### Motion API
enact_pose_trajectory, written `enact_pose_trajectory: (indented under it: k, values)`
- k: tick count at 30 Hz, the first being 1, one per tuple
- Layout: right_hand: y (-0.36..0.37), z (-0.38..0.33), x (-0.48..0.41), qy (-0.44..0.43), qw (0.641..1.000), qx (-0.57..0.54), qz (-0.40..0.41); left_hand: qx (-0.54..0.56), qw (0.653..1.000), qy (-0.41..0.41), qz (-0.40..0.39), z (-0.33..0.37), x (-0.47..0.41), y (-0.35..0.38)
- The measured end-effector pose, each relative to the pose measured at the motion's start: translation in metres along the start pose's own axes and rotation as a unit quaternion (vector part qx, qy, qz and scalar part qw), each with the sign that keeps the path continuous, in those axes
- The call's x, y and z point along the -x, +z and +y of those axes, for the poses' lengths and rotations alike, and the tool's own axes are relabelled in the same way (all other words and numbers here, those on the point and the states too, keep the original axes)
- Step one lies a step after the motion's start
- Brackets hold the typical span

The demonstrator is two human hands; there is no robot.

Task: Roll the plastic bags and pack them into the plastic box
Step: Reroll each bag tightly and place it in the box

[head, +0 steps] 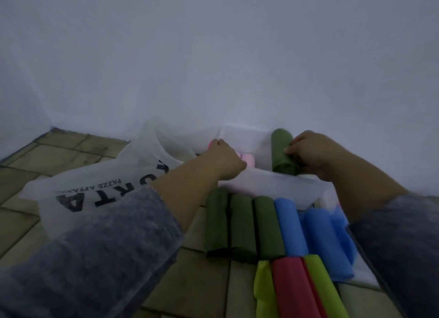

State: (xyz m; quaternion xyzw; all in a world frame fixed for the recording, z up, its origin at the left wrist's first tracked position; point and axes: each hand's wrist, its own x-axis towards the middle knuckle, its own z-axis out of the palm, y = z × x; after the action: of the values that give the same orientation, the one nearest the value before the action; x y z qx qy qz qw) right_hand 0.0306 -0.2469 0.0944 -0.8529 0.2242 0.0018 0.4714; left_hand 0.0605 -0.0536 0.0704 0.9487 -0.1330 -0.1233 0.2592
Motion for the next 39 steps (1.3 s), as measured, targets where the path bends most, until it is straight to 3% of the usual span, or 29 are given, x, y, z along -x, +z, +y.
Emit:
enact_pose_trajectory:
  k: [1,3,6,13,24,28,31,33,35,37,39]
  values:
    - [0.008,0.003,-0.012,-0.009,0.993,0.115,-0.012,-0.011,1.000,-0.003,-0.004,-0.002,-0.002,0.003]
    - [0.026,0.009,-0.031,-0.050,0.940,0.336,-0.041,-0.007,1.000,-0.005,-0.017,-0.008,-0.001,0.007]
    - [0.046,0.009,-0.049,-0.073,0.877,0.462,-0.108,-0.007,1.000,-0.009,-0.023,-0.010,0.001,0.007]
    - [0.040,0.007,-0.061,-0.035,0.843,0.481,-0.241,-0.033,0.999,-0.002,-0.031,-0.006,0.006,0.006]
    - [0.054,0.016,-0.074,-0.031,0.850,0.486,-0.202,-0.019,1.000,-0.011,-0.018,-0.006,0.004,0.009]
    - [0.052,0.012,-0.059,-0.038,0.871,0.469,-0.139,0.016,0.999,0.018,0.040,-0.012,0.010,0.015]
    - [0.043,0.005,-0.023,-0.143,0.924,0.348,0.069,0.053,0.982,0.095,0.154,-0.028,0.036,0.013]
    - [0.034,0.004,0.020,-0.213,0.934,0.238,0.161,0.038,0.970,0.122,0.206,-0.048,0.064,0.014]
    - [0.027,0.015,0.064,-0.226,0.927,0.268,0.132,-0.061,0.981,0.106,0.148,-0.075,0.097,0.023]
    - [0.026,0.037,0.109,-0.183,0.906,0.382,0.025,-0.172,0.985,0.031,-0.010,-0.101,0.129,0.042]
    - [0.032,0.065,0.142,-0.109,0.876,0.466,-0.055,-0.210,0.968,-0.012,-0.135,-0.118,0.154,0.064]
